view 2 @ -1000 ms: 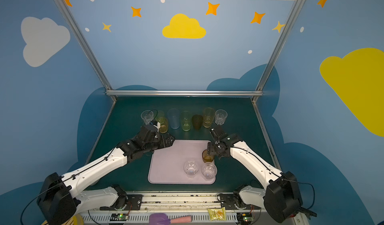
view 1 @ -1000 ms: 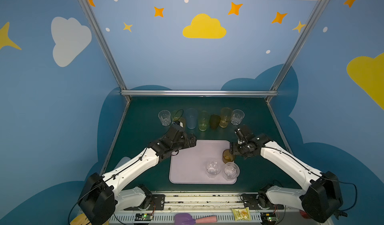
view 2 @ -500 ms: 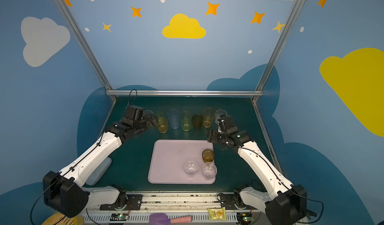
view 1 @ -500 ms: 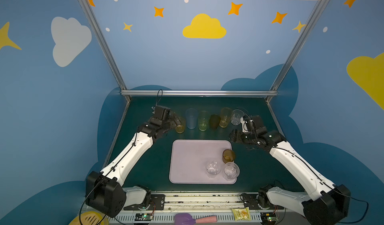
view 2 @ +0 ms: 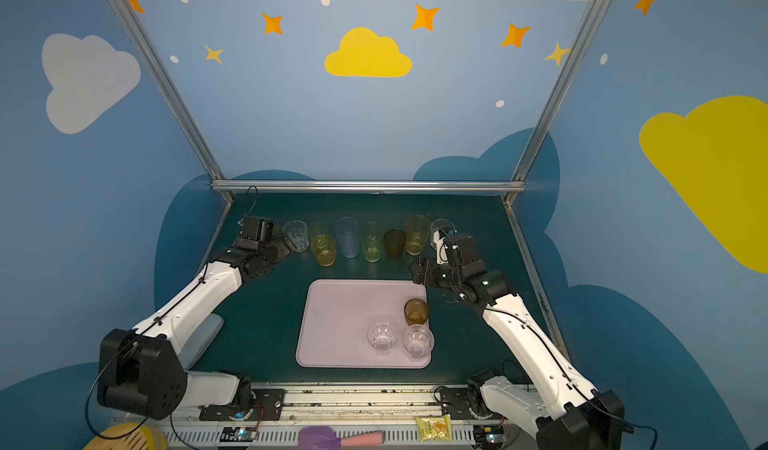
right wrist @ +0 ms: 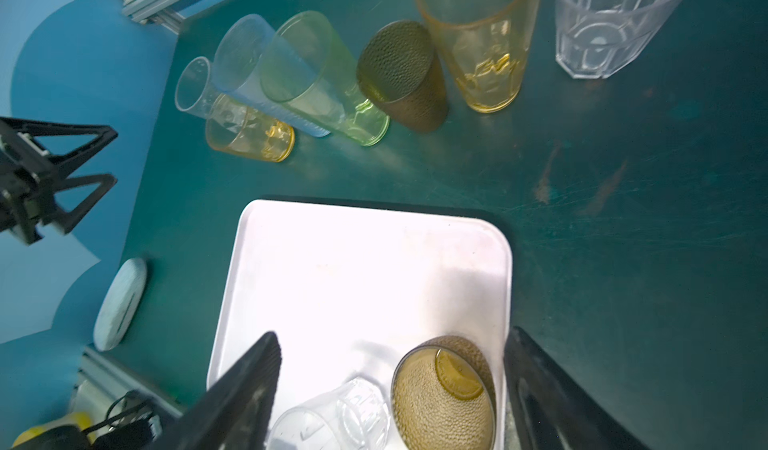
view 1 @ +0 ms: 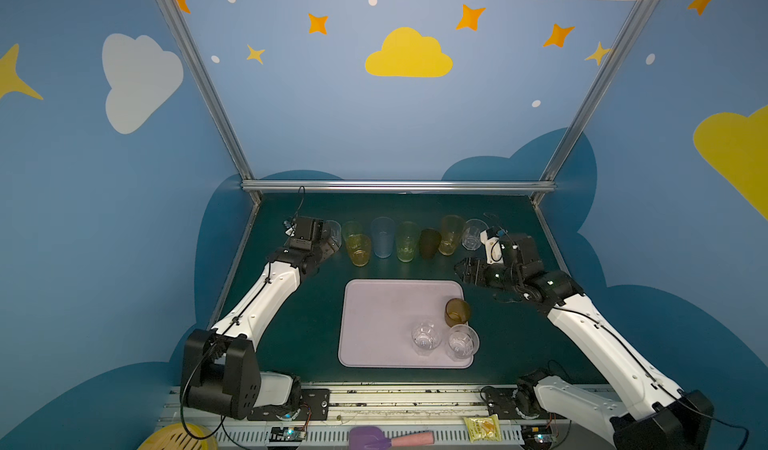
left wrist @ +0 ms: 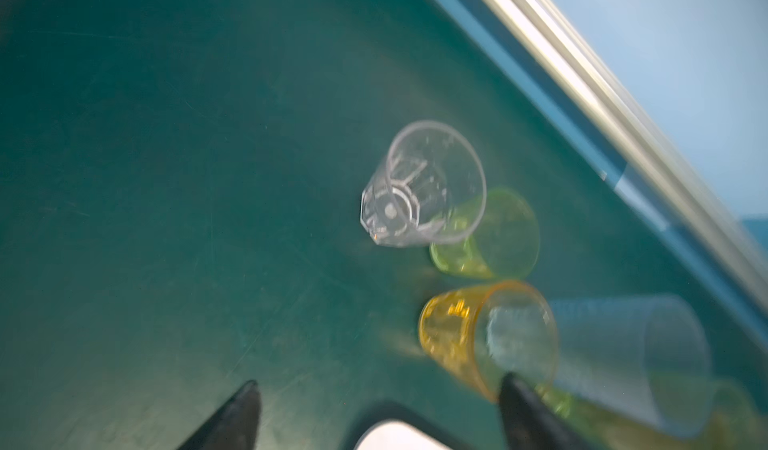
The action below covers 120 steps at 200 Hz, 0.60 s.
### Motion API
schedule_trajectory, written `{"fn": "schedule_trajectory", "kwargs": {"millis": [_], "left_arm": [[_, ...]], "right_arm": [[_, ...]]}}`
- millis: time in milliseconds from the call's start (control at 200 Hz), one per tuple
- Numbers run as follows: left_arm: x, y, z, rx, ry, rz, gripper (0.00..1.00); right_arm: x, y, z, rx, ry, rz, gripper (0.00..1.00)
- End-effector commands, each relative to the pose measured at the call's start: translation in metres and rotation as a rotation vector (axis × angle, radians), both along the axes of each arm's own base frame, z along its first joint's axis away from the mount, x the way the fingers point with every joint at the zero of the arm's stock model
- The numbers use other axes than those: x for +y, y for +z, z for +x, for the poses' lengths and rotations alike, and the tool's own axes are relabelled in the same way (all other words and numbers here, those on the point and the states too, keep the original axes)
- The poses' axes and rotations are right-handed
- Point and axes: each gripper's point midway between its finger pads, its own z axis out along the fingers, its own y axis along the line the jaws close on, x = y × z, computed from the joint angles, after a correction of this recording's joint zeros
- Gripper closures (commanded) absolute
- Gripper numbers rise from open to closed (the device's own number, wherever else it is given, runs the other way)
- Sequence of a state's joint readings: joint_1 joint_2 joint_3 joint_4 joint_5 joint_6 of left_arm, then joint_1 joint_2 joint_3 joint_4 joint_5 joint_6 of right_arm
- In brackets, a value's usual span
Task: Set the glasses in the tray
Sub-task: 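Lower the left gripper onto the clear faceted glass at the row's end and close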
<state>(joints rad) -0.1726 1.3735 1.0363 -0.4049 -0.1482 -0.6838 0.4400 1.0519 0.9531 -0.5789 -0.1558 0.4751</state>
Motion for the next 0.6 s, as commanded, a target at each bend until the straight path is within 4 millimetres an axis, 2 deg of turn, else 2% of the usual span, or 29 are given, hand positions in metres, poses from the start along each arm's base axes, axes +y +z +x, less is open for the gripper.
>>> {"fn": "schedule_trajectory", "kwargs": {"millis": [0,195,596], "left_arm": [[0.014,0.008,0.014,-0.032,0.029,0.037,0.29],[0.022,-0.003,0.037,0.004,0.034,0.024,0.47],[0.030,-0.036,0.077,0.159,0.020,0.045,0.57]], "right_arm": [[0.004,0.006,-0.005,-0.005,0.011,0.056,0.16],[0.008,0.008,-0.006,-0.013,0.025,0.077,0.17],[0.000,-0.003,-0.009,0.006,-0.002,0.062,0.17]]}}
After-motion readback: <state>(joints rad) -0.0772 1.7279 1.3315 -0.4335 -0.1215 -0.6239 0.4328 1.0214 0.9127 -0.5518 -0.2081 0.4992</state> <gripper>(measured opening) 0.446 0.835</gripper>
